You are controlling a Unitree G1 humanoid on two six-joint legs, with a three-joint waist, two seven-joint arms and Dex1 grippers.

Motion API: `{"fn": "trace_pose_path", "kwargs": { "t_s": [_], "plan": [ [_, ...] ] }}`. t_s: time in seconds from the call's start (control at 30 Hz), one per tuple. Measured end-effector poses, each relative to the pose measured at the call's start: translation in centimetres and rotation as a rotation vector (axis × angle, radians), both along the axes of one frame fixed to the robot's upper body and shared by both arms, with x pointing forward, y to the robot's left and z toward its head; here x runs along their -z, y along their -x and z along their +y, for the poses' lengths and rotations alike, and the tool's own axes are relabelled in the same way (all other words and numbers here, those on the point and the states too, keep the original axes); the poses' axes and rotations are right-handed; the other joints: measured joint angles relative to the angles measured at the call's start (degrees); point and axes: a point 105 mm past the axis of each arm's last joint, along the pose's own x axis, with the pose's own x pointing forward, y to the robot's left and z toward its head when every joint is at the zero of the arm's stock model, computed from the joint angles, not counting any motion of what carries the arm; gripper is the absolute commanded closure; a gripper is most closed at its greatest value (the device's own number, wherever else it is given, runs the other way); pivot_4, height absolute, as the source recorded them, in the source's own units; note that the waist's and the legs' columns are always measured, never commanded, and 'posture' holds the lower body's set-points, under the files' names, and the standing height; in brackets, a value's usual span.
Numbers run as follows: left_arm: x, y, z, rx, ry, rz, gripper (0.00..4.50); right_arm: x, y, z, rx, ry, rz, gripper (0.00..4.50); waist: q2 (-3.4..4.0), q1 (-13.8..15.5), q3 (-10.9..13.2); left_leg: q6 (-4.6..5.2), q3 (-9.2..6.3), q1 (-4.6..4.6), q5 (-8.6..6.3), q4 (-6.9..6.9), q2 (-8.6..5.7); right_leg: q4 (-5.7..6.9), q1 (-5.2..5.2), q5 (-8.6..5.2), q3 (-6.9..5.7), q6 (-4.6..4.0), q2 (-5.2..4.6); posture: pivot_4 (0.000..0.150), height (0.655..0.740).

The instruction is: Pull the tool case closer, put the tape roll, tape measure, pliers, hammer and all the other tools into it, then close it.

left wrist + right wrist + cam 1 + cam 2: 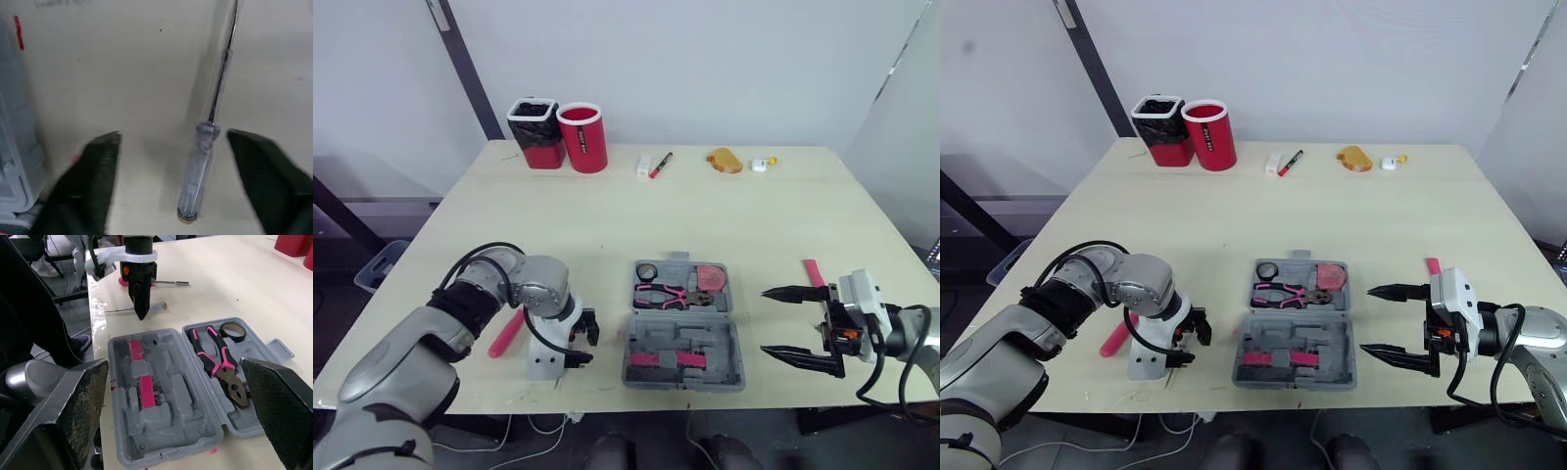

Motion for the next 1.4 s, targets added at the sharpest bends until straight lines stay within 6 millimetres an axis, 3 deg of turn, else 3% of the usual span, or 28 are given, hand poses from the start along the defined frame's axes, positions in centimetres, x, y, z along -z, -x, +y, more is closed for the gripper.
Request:
{"fn": "trace_pose_path", "kwargs": {
  "t_s": [0.13,0.17,0.67,0.77,0.9,1.2,1.4],
  "plan": [
    [0.0,0.0,-0.5,0.008,-0.006,-0.009,4.32,0.0,0.0,0.0,0.000,0.000,0.002,0.00,0.00,0.00,0.00,0.00,0.00,0.00,0.00,0.01,0.00,0.01,0.00,0.00,0.00,0.00,0.00,0.150,0.7400],
    [-0.4,-0.1,-0.9,0.017,0.009,-0.023,4.47,0.0,0.0,0.0,0.001,0.001,0.003,0.00,-0.01,0.04,-0.02,0.00,-0.01,0.02,0.00,0.01,0.00,0.02,0.01,0.00,0.00,0.00,0.00,0.150,0.7400],
    [-1.1,-0.3,0.6,-0.095,-0.004,-0.010,4.47,0.2,0.0,-0.1,0.004,0.009,0.000,0.00,0.01,0.04,-0.03,0.00,0.00,0.04,0.00,0.08,0.00,0.09,0.02,0.00,0.02,0.00,0.01,0.150,0.7400],
    [-1.7,-0.6,0.5,-0.126,0.006,-0.013,3.70,0.3,0.0,-0.2,0.007,0.009,0.005,0.00,0.01,0.01,-0.03,0.00,0.00,0.04,0.00,0.09,0.00,0.11,0.02,0.00,0.02,0.00,0.02,0.150,0.7400],
    [-2.7,-0.4,-0.6,-0.052,0.076,-0.025,2.04,0.3,-0.1,-0.2,0.004,0.009,0.008,0.00,0.01,0.00,-0.03,0.00,0.00,0.04,0.00,0.10,0.00,0.12,0.02,0.00,0.03,0.01,0.01,0.150,0.7400],
    [-2.2,0.5,-2.1,0.203,0.114,0.007,2.04,0.1,-0.4,-0.4,0.003,0.009,0.003,0.00,0.00,0.11,-0.04,0.00,0.00,0.03,0.00,0.17,-0.01,0.14,0.04,0.01,0.04,0.01,0.01,0.150,0.7400],
    [-1.1,0.7,-1.7,0.308,0.051,0.032,2.04,0.2,-0.4,-0.6,0.006,0.027,0.024,0.00,0.00,-0.02,-0.04,0.00,0.00,0.04,0.00,0.17,-0.01,0.15,0.04,0.01,0.04,0.01,0.01,0.150,0.7400]
  ]
}}
